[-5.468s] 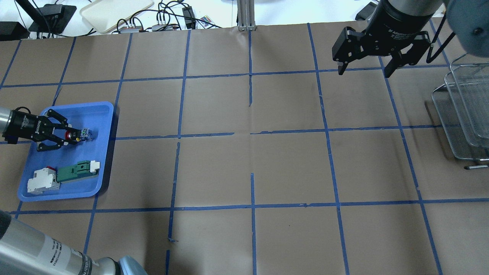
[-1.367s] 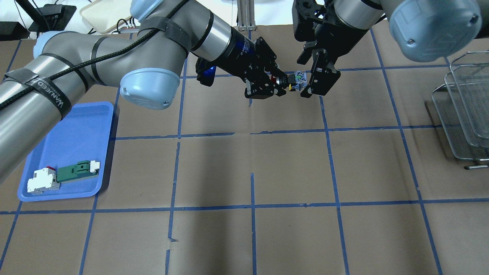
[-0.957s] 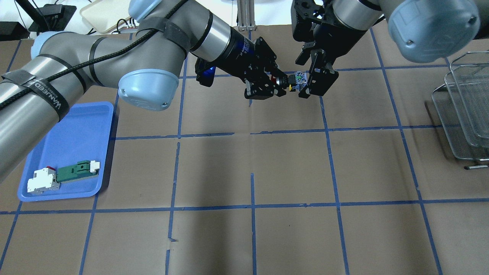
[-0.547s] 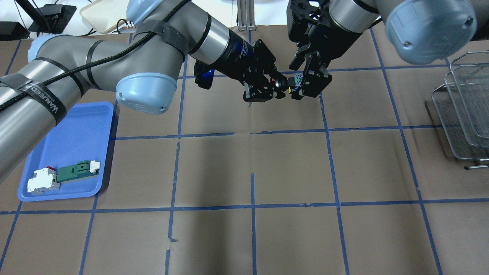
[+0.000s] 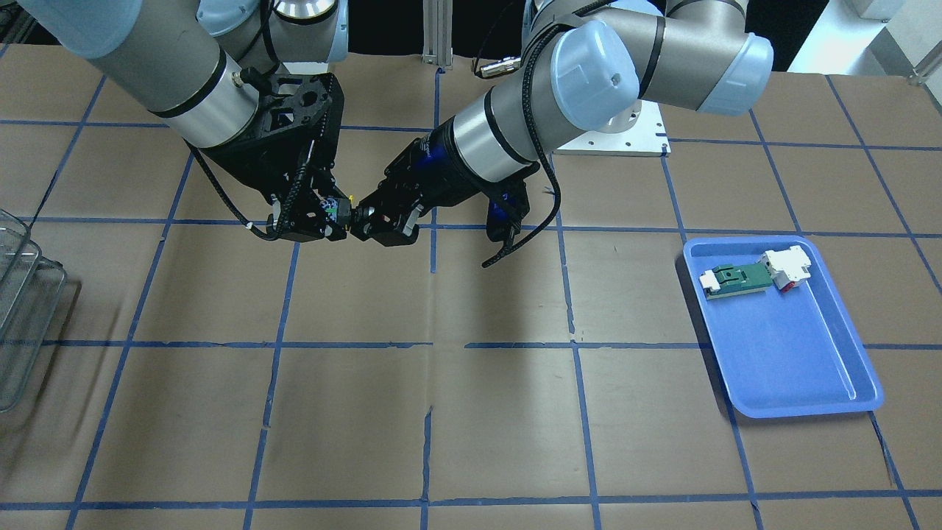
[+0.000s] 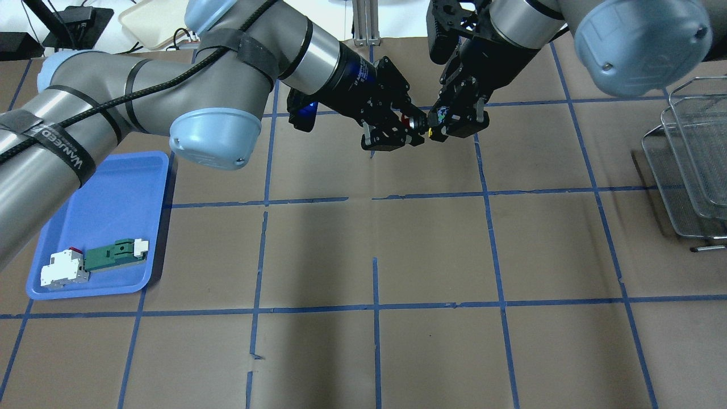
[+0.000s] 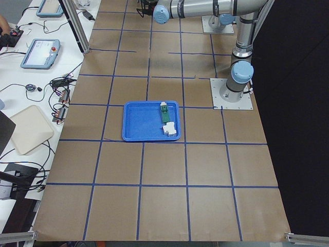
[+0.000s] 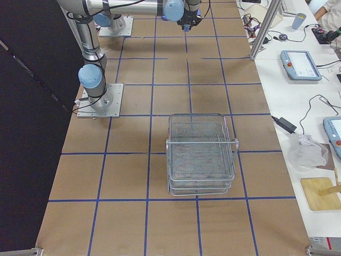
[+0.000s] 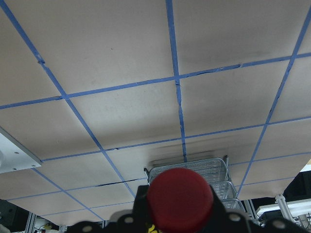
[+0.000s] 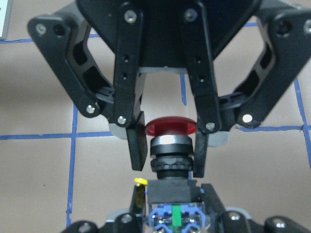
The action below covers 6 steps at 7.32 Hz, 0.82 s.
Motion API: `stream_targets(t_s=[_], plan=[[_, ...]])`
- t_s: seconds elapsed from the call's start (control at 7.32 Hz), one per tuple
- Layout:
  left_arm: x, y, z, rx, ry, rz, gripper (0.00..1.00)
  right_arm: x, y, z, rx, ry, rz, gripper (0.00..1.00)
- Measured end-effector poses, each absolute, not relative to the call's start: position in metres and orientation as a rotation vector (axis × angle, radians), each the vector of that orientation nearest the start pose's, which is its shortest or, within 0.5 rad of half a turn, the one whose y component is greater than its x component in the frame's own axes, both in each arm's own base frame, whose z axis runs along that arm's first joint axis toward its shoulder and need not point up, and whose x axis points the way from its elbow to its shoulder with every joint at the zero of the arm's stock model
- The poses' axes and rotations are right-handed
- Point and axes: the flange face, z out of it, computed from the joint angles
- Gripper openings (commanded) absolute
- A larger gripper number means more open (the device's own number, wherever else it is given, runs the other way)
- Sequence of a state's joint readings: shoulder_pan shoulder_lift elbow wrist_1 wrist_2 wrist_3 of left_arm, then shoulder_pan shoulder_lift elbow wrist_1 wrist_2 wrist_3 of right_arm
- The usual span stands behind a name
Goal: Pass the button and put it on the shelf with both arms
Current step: 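Close the right gripper on the button while the left gripper opens and withdraws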
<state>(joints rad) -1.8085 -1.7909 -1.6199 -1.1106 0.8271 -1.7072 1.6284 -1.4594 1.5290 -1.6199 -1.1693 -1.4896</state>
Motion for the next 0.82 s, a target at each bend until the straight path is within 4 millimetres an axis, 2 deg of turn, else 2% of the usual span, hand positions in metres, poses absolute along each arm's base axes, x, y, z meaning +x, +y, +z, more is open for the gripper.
stream_targets(t_s=[0.27,0.41,0.55,0.82], plan=[[-0.3321,-0.5187,0.4205,1.609,-1.905,-0.669,0.50,0.2032,-0.5252,0.4643,-1.960,2.005,-0.355,0.00],[-0.3319,-0.5187,0.4205,1.632,-1.894,-0.673,0.84,0.2033,-0.5253,0.4644,-1.962,2.003,-0.357,0.00],[-0.3319,-0.5184,0.4212,1.651,-1.886,-0.673,1.00,0.2032,-0.5256,0.4644,-1.964,2.002,-0.359,0.00],[-0.3323,-0.5179,0.4233,1.651,-1.878,-0.678,1.00,0.2029,-0.5259,0.4643,-1.965,2.003,-0.357,0.00]])
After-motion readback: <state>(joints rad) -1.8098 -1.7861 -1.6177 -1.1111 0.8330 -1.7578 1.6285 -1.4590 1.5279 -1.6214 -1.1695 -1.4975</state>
